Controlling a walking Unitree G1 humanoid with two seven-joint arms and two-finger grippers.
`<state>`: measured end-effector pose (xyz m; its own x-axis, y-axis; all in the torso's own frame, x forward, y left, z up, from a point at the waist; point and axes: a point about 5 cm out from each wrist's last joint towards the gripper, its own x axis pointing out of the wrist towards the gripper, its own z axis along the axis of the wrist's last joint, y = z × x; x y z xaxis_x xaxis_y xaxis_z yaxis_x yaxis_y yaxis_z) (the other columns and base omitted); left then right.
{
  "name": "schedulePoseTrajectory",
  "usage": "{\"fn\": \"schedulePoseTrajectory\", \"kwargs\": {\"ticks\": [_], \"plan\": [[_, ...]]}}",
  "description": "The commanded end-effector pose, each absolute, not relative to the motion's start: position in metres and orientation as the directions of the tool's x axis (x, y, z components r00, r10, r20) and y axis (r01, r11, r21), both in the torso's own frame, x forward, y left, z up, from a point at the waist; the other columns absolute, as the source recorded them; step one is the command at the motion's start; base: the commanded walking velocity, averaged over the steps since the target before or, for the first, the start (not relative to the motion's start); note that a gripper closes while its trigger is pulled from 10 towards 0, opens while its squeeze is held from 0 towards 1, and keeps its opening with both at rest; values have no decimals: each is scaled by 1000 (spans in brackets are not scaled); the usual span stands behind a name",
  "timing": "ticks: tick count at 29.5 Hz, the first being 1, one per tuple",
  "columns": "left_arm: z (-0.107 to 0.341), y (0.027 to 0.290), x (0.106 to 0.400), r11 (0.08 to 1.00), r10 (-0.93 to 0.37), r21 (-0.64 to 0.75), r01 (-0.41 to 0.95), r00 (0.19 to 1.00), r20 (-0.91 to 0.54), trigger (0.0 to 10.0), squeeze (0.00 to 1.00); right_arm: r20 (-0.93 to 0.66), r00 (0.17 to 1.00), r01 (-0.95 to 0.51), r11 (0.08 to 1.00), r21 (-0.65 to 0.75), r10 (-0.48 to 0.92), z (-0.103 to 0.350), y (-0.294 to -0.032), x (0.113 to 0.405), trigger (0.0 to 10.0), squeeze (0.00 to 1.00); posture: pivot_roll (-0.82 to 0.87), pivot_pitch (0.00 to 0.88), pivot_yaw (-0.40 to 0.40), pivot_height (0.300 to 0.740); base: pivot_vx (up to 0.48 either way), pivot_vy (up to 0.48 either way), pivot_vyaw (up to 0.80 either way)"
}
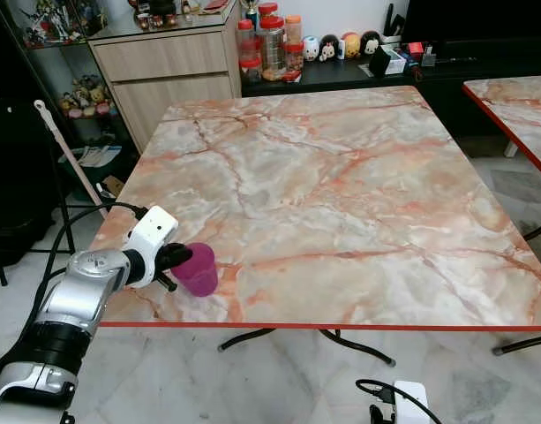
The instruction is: Setting the table
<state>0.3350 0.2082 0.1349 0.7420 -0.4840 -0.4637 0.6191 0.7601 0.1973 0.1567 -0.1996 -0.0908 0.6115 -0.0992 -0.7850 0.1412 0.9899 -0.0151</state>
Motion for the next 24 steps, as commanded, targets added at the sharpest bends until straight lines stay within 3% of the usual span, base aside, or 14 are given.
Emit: {"fn": "schedulePoseTrajectory", "kwargs": {"ticks": [1, 11, 12, 13, 14, 15, 20, 22, 24], "plan": [[137, 210, 336, 763, -469, 215, 609, 751, -465, 0, 0, -785, 612, 154, 988, -3, -98, -91, -197, 158, 10000, 0, -28, 0, 88, 740, 0, 0, 0], [138, 212, 337, 803, -462, 171, 571, 778, -426, 0, 0, -784, 614, 152, 988, -3, -96, -90, -197, 159, 10000, 0, -27, 0, 87, 740, 0, 0, 0], [150, 216, 342, 887, -410, 120, 447, 879, -243, 0, 0, -783, 614, 150, 989, -2, -95, -90, -197, 159, 10000, 0, -29, 0, 85, 740, 0, 0, 0], [158, 219, 345, 925, -369, 46, 377, 920, -129, 1490, 0, -783, 615, 149, 989, -2, -94, -90, -197, 159, 10000, 0, -29, 0, 85, 740, 0, 0, 0], [163, 222, 346, 942, -335, -11, 335, 940, -59, 1490, 0, -783, 615, 148, 989, -2, -93, -90, -197, 159, 10000, 0, -29, 0, 85, 740, 0, 0, 0], [170, 227, 346, 967, -245, -65, 247, 969, 43, 10000, 0, -784, 615, 145, 989, -3, -92, -90, -197, 159, 10000, 0, -25, 0, 80, 740, 0, 0, 0], [170, 233, 341, 977, -115, -164, 138, 983, 142, 10000, 0, -780, 619, 139, 990, -3, -89, -90, -198, 160, 10000, 0, -28, 1, 75, 740, 0, 0, 0], [162, 233, 336, 956, 1, -287, 57, 980, 199, 10000, 0, -769, 633, 139, 990, 3, -86, -88, -198, 163, 10000, 0, -28, 3, 72, 740, 0, 0, 0], [153, 226, 333, 948, 46, -319, 22, 978, 205, 10000, 0, -767, 636, 139, 990, 4, -86, -87, -199, 164, 10000, 0, -31, 0, 71, 740, 0, 0, 0]]}}
